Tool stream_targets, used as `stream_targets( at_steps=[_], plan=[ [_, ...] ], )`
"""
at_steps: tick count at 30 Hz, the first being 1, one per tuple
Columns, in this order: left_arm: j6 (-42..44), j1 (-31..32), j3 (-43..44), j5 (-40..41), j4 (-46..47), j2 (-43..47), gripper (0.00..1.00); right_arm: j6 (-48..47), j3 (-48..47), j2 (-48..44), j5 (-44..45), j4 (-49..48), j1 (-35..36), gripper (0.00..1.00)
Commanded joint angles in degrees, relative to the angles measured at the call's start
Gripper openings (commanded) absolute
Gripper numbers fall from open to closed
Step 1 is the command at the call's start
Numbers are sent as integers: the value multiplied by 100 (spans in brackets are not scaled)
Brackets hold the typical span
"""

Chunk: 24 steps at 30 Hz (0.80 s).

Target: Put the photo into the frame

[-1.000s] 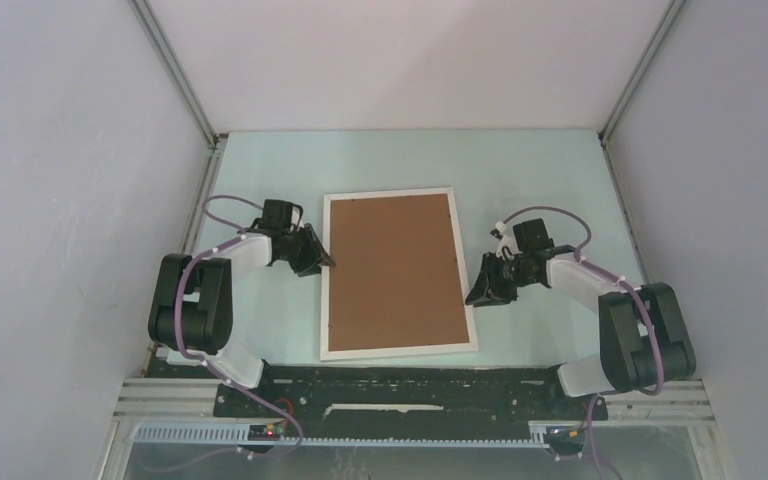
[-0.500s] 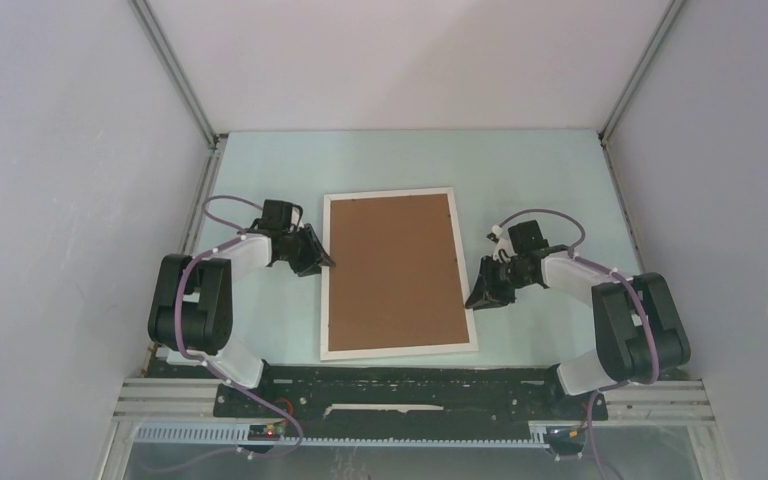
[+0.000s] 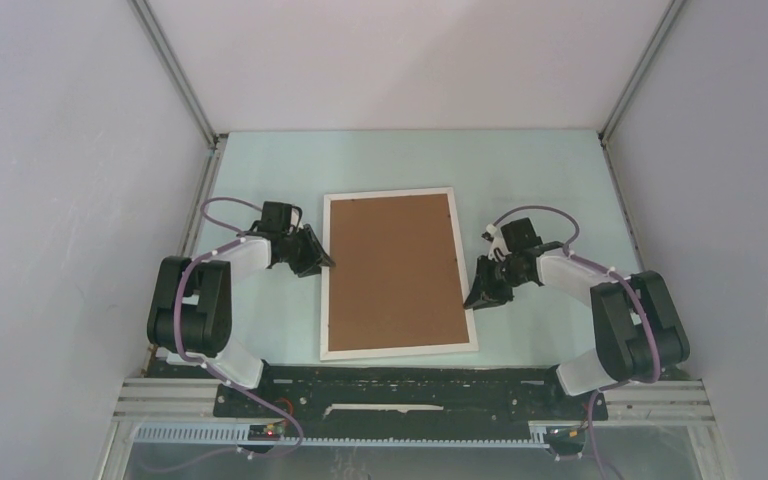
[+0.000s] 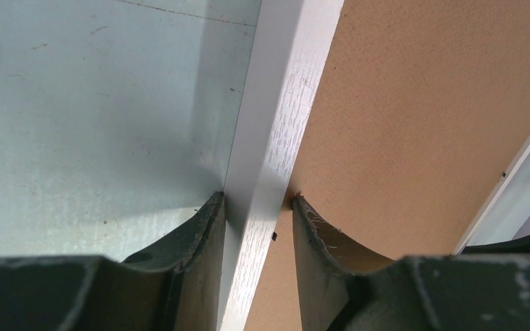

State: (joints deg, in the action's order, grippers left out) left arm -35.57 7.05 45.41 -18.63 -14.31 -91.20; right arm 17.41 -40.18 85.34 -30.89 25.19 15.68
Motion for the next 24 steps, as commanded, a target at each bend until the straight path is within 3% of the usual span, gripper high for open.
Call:
stream_targets(
  at_steps=[1, 12, 24],
  plan=[
    [-73, 104, -234, 9, -48, -30, 30, -35, -85, 201, 444, -22, 306, 25],
    [-108, 119, -348, -35, 46, -12, 28, -141, -556, 510, 1178, 284, 721, 26],
    [-98, 148, -395, -112, 142, 29, 27, -89, -1433, 1543, 2330, 936, 1579, 22]
  ],
)
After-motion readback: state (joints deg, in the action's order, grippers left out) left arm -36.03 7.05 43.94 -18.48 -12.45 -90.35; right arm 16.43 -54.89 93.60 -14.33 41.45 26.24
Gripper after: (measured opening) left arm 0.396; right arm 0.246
